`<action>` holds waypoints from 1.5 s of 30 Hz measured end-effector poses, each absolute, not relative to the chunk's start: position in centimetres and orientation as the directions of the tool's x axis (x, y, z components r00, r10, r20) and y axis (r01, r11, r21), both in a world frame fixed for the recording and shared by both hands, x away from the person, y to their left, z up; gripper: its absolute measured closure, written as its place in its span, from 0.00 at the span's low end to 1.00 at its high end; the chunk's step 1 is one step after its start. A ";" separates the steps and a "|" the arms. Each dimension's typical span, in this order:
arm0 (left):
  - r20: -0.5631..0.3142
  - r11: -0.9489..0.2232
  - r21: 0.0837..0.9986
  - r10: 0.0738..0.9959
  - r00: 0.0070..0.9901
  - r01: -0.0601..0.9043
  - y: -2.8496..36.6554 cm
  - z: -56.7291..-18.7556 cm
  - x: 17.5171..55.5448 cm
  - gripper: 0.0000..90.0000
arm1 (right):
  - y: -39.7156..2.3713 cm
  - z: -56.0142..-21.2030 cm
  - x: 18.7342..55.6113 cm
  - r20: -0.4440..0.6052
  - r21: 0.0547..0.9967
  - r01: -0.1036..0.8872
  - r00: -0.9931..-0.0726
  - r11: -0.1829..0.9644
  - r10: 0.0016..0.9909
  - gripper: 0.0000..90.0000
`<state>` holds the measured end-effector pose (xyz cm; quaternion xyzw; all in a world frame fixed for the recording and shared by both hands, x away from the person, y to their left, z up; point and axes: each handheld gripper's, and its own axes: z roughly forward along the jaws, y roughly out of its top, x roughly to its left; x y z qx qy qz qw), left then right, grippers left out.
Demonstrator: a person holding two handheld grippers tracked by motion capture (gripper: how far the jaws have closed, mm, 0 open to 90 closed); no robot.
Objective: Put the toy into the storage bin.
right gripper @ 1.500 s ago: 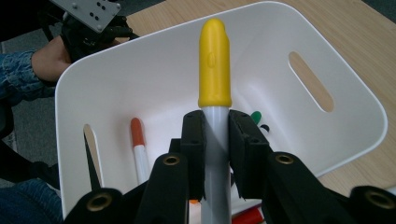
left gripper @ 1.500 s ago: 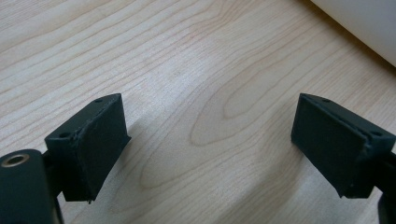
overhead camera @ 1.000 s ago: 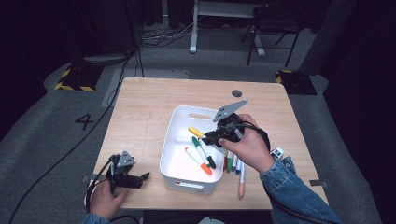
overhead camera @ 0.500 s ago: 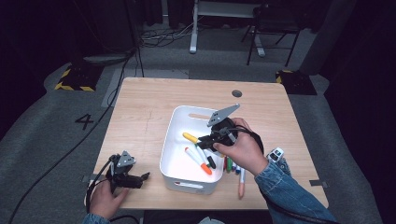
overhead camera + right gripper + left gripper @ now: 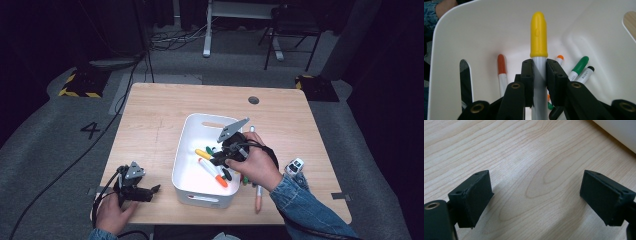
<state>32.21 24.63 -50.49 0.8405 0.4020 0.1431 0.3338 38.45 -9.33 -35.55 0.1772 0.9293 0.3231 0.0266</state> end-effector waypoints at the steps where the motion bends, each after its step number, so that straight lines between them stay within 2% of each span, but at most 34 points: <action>1: -0.027 -0.454 0.676 0.772 0.636 0.580 24.6 -50.5 32.2 0.12 | -9.3 -35.7 38.4 0.068 0.602 0.317 -0.935 0.733 0.348 0.86; 20: -0.034 -0.450 0.675 0.773 0.634 0.585 24.6 -50.5 32.2 0.12 | -7.3 -37.6 37.4 0.009 0.501 0.259 -0.956 0.826 0.294 0.85; 27: -0.036 -0.449 0.675 0.773 0.634 0.586 24.6 -50.5 32.2 0.12 | -6.9 -38.1 37.0 0.034 0.467 0.273 -0.956 0.841 0.292 0.84; 29: -0.037 -0.448 0.674 0.773 0.633 0.588 24.6 -50.5 32.2 0.12 | -6.9 -38.1 36.9 0.039 0.484 0.276 -0.955 0.831 0.295 0.73; 34: -0.038 -0.448 0.674 0.773 0.633 0.587 24.6 -50.5 32.2 0.12 | -7.4 -37.1 36.6 0.016 0.541 0.271 -0.950 0.796 0.312 0.63; 36: -0.036 -0.449 0.675 0.773 0.633 0.586 24.6 -50.5 32.2 0.12 | -7.8 -36.3 36.2 0.029 0.557 0.303 -0.938 0.773 0.346 0.61; 45: -0.037 -0.448 0.674 0.773 0.633 0.587 24.6 -50.5 32.2 0.12 | -11.2 -33.8 36.0 0.003 0.636 0.317 -0.913 0.703 0.409 0.61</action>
